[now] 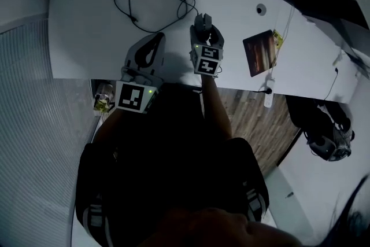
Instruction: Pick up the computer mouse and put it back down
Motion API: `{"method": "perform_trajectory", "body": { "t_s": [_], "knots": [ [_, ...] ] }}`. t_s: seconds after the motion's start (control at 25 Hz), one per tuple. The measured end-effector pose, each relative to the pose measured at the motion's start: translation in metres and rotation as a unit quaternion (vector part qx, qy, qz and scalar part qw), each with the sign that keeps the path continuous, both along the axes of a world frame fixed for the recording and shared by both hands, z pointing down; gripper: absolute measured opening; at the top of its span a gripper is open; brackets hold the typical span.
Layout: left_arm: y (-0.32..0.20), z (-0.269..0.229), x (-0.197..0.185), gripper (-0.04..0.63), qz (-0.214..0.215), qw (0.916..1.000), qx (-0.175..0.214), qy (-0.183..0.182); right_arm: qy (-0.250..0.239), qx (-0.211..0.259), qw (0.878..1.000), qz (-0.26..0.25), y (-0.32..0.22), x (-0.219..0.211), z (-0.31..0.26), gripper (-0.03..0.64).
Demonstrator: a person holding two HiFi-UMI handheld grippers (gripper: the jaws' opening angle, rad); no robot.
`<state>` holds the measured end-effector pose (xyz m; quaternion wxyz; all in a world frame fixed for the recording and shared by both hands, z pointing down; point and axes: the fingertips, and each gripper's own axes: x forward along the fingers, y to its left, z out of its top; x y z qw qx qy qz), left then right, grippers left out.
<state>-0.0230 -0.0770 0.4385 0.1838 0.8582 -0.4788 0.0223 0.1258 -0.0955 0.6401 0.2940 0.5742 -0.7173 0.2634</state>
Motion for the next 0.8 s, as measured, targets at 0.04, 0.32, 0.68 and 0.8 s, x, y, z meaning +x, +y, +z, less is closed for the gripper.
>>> {"method": "perform_trajectory", "body": {
  "t_s": [0.04,0.32,0.68,0.8],
  "knots": [
    [0.0,-0.006,-0.001,0.005,-0.003,0.9999,0.01,0.003,-0.001,0.006,1.0,0.001,0.001,0.0,-0.006,0.291],
    [0.012,-0.034,-0.002,0.006,-0.009,0.9993,0.035,0.009,-0.009,0.034,0.999,0.007,0.018,0.003,-0.038,0.291],
    [0.03,-0.056,-0.004,0.006,-0.012,0.9983,0.053,0.021,-0.024,0.098,0.995,0.016,0.031,0.007,-0.097,0.291],
    [0.034,-0.064,-0.006,0.005,-0.01,0.9978,0.063,0.021,-0.03,0.122,0.992,0.021,0.035,0.007,-0.119,0.291]
  ]
}}
